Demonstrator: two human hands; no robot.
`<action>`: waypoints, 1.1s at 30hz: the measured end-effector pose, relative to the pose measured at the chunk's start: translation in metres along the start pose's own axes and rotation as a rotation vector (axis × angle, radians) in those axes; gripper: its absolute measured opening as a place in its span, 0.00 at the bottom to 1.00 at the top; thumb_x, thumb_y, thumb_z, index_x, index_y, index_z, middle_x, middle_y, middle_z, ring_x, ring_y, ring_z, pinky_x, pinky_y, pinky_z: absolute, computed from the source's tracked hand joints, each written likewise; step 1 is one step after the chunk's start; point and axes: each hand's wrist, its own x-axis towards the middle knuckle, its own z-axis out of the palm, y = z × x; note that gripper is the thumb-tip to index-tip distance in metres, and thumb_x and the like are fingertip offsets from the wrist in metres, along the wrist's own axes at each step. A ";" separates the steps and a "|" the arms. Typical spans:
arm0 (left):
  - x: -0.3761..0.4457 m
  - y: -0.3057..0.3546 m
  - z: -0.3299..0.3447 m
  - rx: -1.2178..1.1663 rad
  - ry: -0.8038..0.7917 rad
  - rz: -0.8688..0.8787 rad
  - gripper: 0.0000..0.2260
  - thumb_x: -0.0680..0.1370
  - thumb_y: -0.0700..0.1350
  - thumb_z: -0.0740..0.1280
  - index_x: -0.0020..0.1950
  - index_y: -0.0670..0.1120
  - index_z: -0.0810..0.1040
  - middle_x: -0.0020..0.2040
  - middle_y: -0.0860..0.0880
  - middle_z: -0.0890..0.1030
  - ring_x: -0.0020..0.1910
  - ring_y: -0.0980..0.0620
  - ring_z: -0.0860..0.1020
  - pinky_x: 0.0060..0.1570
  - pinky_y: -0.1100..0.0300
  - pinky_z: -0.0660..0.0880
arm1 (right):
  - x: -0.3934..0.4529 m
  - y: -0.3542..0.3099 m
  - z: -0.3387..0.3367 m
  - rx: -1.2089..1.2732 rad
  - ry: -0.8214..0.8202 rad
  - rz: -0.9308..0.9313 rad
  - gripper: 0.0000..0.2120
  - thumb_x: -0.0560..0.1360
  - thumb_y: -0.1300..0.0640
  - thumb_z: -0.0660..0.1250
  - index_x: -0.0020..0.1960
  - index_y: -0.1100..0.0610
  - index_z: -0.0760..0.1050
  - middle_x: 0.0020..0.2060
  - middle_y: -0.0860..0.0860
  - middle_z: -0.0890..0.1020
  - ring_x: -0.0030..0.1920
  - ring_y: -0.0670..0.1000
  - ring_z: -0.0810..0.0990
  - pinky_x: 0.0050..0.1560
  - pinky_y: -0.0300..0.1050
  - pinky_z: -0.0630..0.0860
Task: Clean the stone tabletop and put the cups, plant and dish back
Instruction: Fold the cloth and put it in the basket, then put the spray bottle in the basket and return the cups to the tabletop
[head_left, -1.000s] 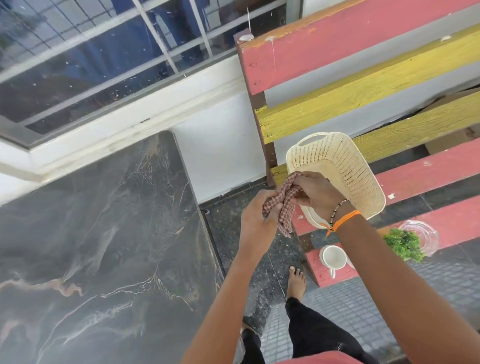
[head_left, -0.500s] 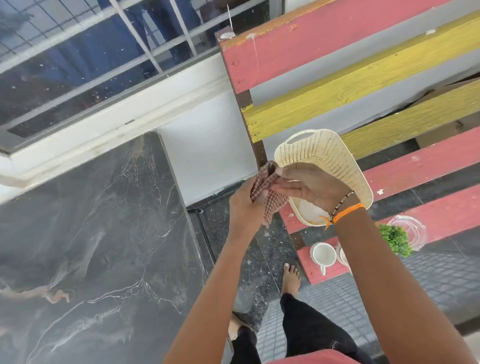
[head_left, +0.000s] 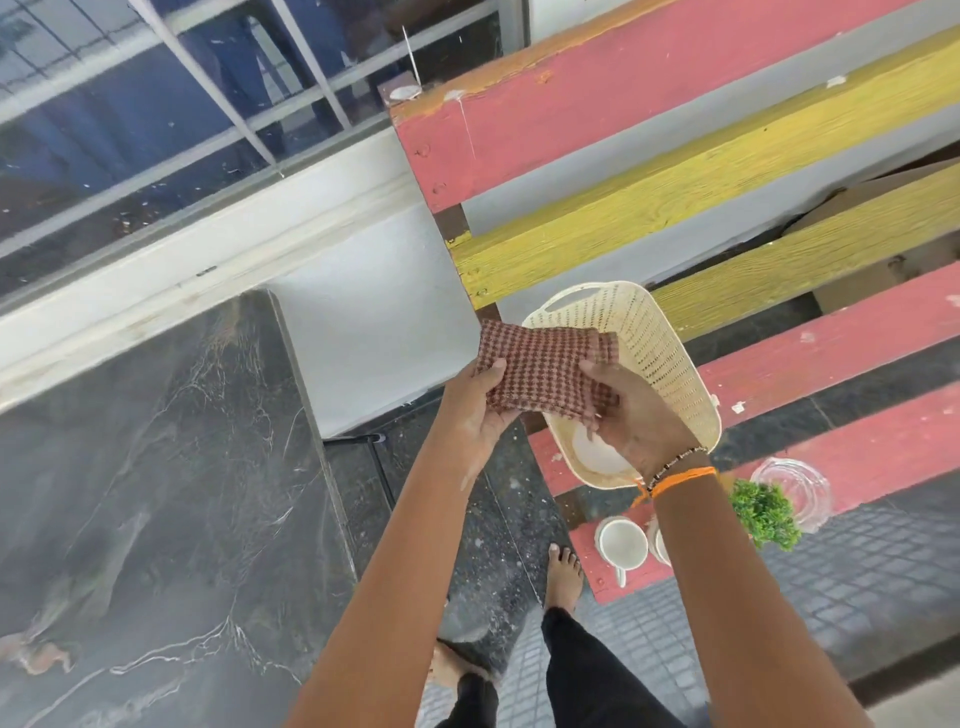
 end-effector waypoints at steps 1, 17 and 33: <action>0.009 -0.003 0.004 0.083 0.016 -0.029 0.12 0.79 0.34 0.58 0.62 0.37 0.71 0.50 0.44 0.78 0.48 0.49 0.77 0.47 0.55 0.77 | 0.008 -0.010 -0.005 -0.144 0.084 -0.007 0.03 0.77 0.62 0.61 0.47 0.59 0.74 0.31 0.50 0.82 0.28 0.46 0.79 0.25 0.37 0.73; 0.150 -0.080 0.045 0.529 0.098 -0.296 0.12 0.79 0.34 0.57 0.60 0.41 0.71 0.46 0.45 0.74 0.43 0.50 0.73 0.42 0.60 0.70 | 0.154 -0.014 -0.102 -1.059 0.350 0.035 0.20 0.73 0.69 0.54 0.63 0.63 0.71 0.58 0.63 0.77 0.58 0.63 0.75 0.57 0.55 0.75; 0.038 -0.127 -0.023 0.524 0.088 -0.127 0.10 0.80 0.39 0.57 0.53 0.46 0.77 0.41 0.50 0.78 0.42 0.55 0.77 0.41 0.66 0.75 | 0.022 0.032 -0.104 -0.734 0.508 -0.160 0.11 0.75 0.68 0.58 0.50 0.59 0.78 0.47 0.53 0.79 0.42 0.50 0.79 0.50 0.42 0.72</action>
